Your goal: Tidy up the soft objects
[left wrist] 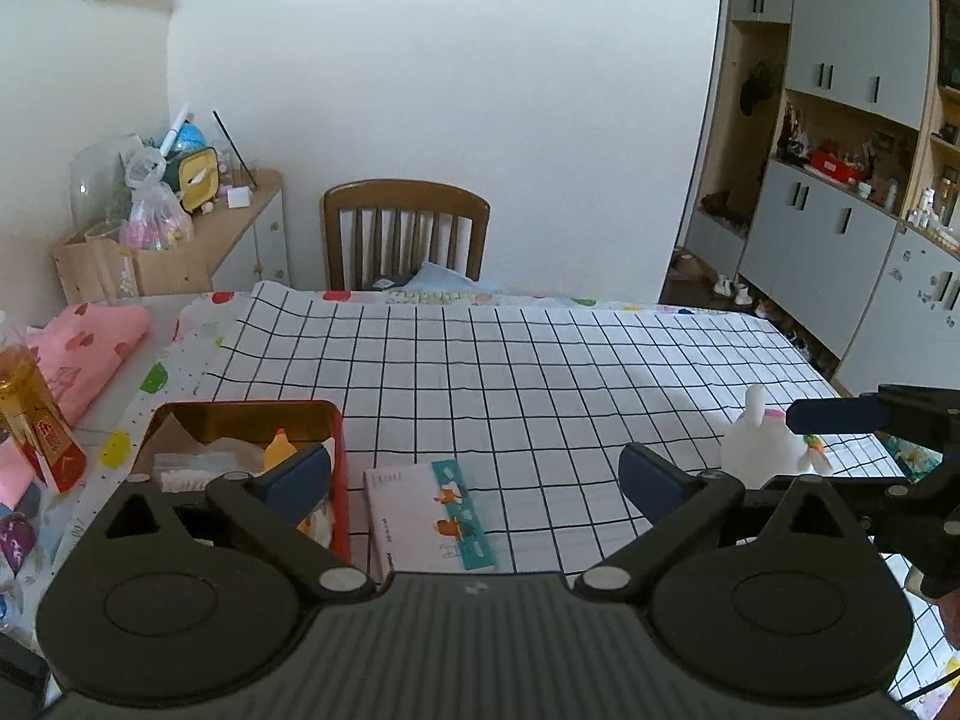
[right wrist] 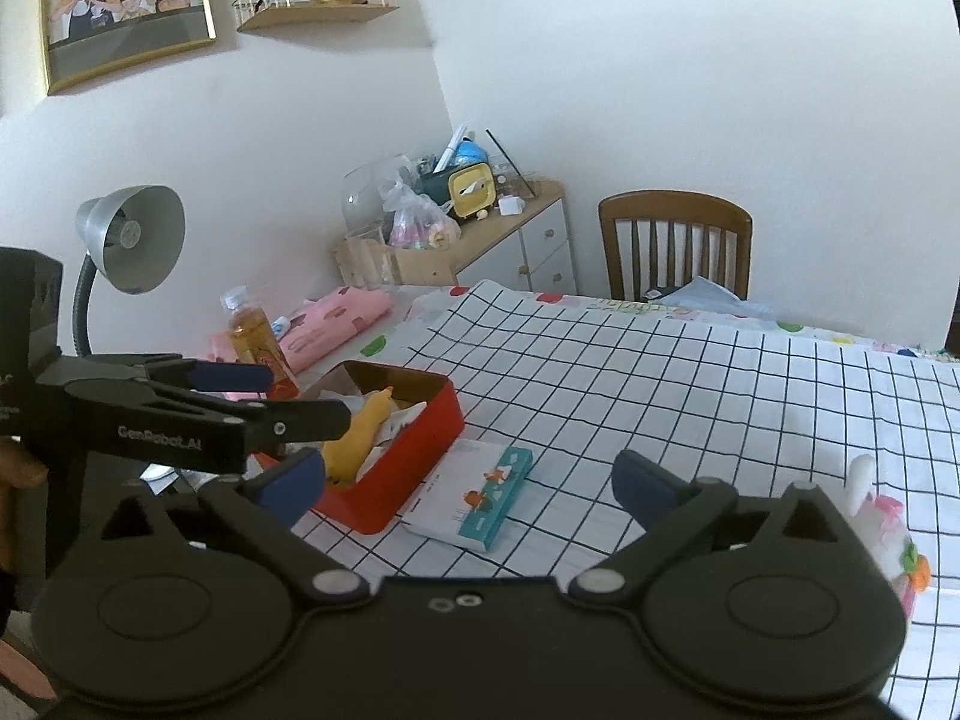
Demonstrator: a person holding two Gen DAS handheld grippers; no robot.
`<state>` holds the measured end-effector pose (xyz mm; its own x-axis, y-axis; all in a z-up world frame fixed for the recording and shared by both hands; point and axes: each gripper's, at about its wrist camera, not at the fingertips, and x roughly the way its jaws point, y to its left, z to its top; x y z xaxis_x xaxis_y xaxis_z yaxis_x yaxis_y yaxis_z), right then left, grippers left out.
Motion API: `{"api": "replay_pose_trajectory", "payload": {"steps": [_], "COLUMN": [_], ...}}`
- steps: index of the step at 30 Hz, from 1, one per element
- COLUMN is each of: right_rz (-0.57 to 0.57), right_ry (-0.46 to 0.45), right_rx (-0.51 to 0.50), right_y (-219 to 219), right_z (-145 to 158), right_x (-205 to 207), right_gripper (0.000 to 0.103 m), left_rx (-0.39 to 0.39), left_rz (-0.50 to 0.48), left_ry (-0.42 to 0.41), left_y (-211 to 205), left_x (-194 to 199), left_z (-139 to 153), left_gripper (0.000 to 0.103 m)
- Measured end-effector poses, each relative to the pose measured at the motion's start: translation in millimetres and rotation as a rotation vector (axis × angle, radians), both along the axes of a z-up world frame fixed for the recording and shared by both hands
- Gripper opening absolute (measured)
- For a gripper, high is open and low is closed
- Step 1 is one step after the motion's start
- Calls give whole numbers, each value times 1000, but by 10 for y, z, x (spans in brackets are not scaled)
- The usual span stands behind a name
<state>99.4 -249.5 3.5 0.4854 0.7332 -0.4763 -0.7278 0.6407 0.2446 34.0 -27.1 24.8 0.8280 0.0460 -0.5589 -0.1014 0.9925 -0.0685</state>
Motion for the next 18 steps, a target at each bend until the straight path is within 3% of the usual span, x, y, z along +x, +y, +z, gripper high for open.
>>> {"api": "replay_pose_trajectory", "payload": {"steps": [18], "right_rz": [-22], "right_ry": [-28], "right_rx": [16], "right_y": [-131], "right_z": [34], "right_x": [-149], "right_gripper": [103], "left_rx": [78], "left_rz": [-3], "left_ry": [-15], "left_y": [-260], "left_x": [-154], "left_z": [131], "left_gripper": [103]}}
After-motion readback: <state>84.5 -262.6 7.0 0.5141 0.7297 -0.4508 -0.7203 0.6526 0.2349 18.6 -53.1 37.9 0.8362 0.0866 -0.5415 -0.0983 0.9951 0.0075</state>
